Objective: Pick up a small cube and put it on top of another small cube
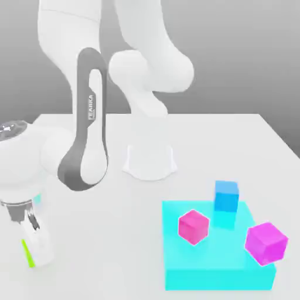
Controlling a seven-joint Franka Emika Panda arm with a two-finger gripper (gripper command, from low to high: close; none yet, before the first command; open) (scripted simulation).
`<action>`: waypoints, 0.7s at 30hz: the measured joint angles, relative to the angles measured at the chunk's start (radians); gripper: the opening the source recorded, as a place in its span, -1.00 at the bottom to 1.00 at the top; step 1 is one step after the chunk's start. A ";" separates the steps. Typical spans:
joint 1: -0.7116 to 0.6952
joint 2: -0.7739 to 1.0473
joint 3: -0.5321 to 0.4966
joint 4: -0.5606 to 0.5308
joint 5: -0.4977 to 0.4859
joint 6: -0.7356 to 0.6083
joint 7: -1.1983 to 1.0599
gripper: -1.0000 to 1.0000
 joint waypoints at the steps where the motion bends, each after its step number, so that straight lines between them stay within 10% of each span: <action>1: 0.008 -0.036 -0.007 -0.009 -0.016 -0.027 0.010 -1.00; 21: 0.696 -0.754 0.414 -0.379 0.036 -0.362 -0.537 -1.00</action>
